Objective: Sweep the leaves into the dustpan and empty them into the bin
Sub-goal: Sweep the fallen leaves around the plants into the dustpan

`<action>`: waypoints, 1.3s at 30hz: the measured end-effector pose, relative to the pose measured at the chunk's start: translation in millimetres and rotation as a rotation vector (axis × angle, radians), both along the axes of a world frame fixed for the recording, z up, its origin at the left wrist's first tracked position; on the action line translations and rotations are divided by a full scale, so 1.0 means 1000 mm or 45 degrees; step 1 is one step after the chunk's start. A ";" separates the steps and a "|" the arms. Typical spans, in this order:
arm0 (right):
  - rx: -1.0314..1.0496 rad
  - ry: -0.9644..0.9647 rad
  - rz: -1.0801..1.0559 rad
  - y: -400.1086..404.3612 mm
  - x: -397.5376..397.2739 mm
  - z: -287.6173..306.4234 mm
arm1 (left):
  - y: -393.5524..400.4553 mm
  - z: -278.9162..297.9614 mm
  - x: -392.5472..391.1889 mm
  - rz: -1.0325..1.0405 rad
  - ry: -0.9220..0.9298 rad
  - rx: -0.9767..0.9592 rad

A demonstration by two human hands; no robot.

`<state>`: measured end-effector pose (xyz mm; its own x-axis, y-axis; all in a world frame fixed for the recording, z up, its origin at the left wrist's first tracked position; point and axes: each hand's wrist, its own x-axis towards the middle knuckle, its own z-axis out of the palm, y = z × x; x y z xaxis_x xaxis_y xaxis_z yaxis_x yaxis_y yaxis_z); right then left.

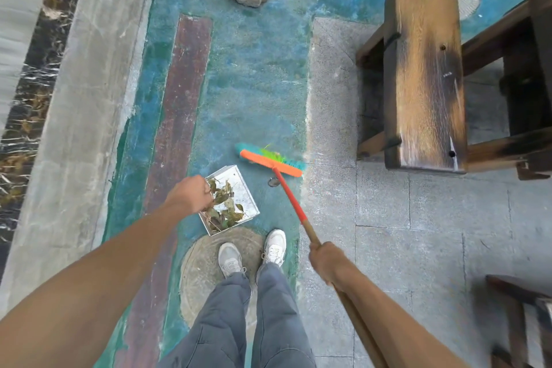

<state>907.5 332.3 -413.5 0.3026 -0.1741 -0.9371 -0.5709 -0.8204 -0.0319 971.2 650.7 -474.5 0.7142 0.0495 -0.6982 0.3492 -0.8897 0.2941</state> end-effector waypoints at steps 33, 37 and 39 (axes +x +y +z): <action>0.229 0.050 -0.501 0.021 -0.058 0.063 | 0.004 0.019 -0.008 0.068 0.011 0.076; 0.085 0.031 -0.418 0.018 -0.081 0.056 | 0.007 0.014 -0.015 0.079 -0.009 0.065; 0.046 0.081 -0.374 0.026 -0.093 0.046 | 0.003 0.010 -0.014 0.075 -0.013 0.066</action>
